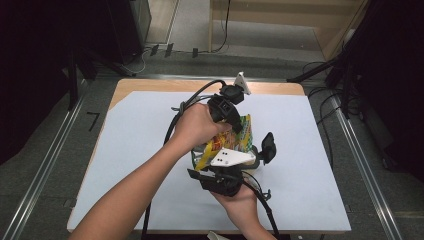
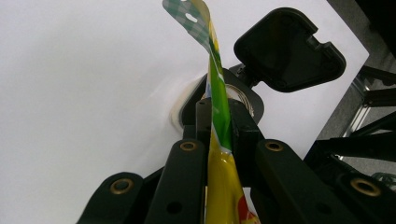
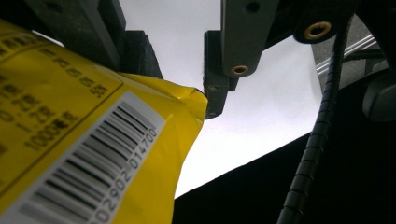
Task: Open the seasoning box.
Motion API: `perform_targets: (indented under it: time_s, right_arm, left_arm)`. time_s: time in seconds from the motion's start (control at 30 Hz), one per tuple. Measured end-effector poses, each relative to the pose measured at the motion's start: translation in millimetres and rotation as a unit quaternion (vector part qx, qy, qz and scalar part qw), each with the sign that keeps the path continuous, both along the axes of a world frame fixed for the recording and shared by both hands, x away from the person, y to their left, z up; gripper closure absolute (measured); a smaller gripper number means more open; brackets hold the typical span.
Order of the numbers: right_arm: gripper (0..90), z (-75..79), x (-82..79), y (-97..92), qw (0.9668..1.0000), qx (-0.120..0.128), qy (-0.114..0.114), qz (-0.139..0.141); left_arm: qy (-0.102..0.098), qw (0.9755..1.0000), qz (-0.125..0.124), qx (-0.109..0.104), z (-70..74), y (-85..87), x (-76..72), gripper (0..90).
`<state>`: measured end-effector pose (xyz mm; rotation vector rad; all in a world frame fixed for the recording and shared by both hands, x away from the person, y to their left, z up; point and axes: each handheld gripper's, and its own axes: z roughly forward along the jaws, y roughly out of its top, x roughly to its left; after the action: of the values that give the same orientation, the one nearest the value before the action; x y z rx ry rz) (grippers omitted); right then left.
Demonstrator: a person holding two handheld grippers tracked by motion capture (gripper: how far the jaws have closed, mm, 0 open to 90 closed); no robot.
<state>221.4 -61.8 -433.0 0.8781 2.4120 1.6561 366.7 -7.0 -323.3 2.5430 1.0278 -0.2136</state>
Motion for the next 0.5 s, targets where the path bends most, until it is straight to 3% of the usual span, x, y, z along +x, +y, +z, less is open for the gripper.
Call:
perform_targets:
  time_s: [0.5]
  right_arm:
    - [70.1, 2.4, -1.0, 0.2, 1.0000, 0.003, 0.001, 0.002]
  left_arm:
    - [0.004, 1.0000, 0.000, 0.002, -1.1, 0.6, 1.6, 85.5]
